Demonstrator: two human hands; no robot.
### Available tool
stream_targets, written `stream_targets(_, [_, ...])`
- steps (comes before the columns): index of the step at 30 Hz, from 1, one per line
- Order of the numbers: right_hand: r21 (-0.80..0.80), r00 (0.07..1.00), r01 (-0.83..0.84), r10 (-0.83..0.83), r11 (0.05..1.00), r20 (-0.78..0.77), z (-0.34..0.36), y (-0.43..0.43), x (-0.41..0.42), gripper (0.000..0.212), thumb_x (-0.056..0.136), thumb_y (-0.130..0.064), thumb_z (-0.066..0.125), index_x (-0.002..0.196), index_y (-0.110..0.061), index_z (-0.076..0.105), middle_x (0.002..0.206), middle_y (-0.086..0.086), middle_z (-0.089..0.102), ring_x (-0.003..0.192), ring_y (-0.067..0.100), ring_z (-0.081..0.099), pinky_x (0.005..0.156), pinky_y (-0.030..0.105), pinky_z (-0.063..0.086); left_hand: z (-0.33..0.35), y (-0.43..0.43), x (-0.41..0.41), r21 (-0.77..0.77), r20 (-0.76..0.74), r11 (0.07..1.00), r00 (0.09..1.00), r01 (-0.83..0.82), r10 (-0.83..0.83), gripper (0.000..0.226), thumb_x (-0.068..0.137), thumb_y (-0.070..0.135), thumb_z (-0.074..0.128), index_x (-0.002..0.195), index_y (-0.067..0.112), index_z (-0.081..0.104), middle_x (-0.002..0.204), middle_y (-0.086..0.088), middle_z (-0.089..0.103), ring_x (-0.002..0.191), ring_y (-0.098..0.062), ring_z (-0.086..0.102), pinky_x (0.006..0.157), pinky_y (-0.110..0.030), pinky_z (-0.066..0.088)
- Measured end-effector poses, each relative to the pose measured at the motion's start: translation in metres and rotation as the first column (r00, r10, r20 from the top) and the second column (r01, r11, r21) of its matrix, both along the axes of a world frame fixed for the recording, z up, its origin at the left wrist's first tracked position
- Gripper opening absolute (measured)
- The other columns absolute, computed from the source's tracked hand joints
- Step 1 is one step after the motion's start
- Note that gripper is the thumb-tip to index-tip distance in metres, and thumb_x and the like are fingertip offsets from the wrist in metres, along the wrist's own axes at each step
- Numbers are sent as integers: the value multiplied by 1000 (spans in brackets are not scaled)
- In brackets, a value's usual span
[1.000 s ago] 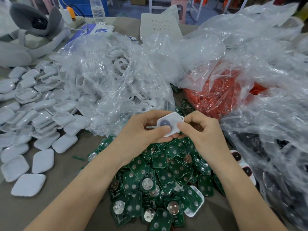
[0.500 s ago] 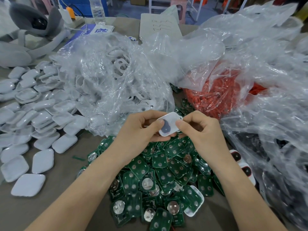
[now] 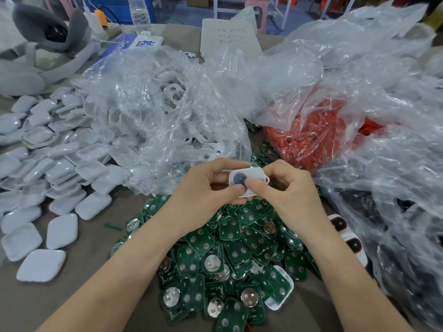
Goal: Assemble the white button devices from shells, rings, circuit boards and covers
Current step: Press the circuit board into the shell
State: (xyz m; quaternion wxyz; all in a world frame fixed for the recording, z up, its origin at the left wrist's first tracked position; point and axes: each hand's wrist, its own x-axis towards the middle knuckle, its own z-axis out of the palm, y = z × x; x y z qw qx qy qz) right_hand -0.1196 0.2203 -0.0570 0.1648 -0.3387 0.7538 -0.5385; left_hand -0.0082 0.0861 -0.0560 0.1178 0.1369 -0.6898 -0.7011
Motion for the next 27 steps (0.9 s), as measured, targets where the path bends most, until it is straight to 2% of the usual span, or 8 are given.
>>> stream_targets(3, [-11,1000,-8,8,1000,11,-2,-1,0,8,80,-17,75,75,-13,71,81,12,60,68,28,57,65,40,47,0,1,1,-48,15,999,1000,7,-7,32,87,-3,66,110,18,60,89,1,77,81,-11,73,70,-18,55])
stream_targets(6, [-29,999,15,-13,999,52,-1,-1,0,9,81,-14,74,74,-12,70,77,17,62,61,16,55,61,34,45,1,2,2,-157,4,987,1000,14,-14,45,82,6,75,115,30,56,96,8,77,88,-13,72,80,-22,55])
stream_targets(8, [-82,982,21,-5,996,187,1,-1,0,7,80,-12,74,75,-9,71,77,21,66,65,19,57,64,35,47,3,5,2,-180,-44,983,998,25,-33,58,80,6,77,124,33,52,106,11,74,97,-13,70,88,-22,53])
stream_targets(11, [-227,872,3,108,974,477,4,-1,1,14,68,-22,71,73,-9,73,71,12,67,68,25,56,64,36,48,4,11,2,-138,-125,990,992,-8,-9,61,77,10,78,127,34,53,111,9,73,102,-14,69,92,-27,54])
stream_targets(14, [-300,793,-16,194,954,577,7,-1,4,15,69,-20,67,75,-9,75,72,8,66,68,21,54,61,29,48,6,15,3,-80,-188,996,982,-34,19,55,75,8,76,119,36,60,116,8,71,104,-16,69,91,-31,55])
stream_targets(22, [-303,782,-31,212,952,586,7,-1,3,18,68,-22,68,73,-8,76,73,10,68,68,22,57,60,26,50,6,14,2,-71,-218,997,976,-20,4,49,77,11,76,121,25,62,119,8,70,108,-12,67,89,-23,53])
stream_targets(25, [-292,833,5,157,957,531,7,0,2,16,66,-23,69,71,-10,75,67,6,66,59,14,55,55,22,48,6,14,2,-43,-194,997,979,-66,56,40,79,21,72,118,28,66,112,7,72,102,-9,69,84,-17,52])
stream_targets(27, [-208,917,24,61,978,395,5,0,2,14,72,-22,73,77,-9,74,68,6,66,60,14,56,57,23,46,5,12,2,-61,-153,991,982,-121,110,28,81,26,70,108,32,71,102,10,75,94,-5,70,78,-13,51])
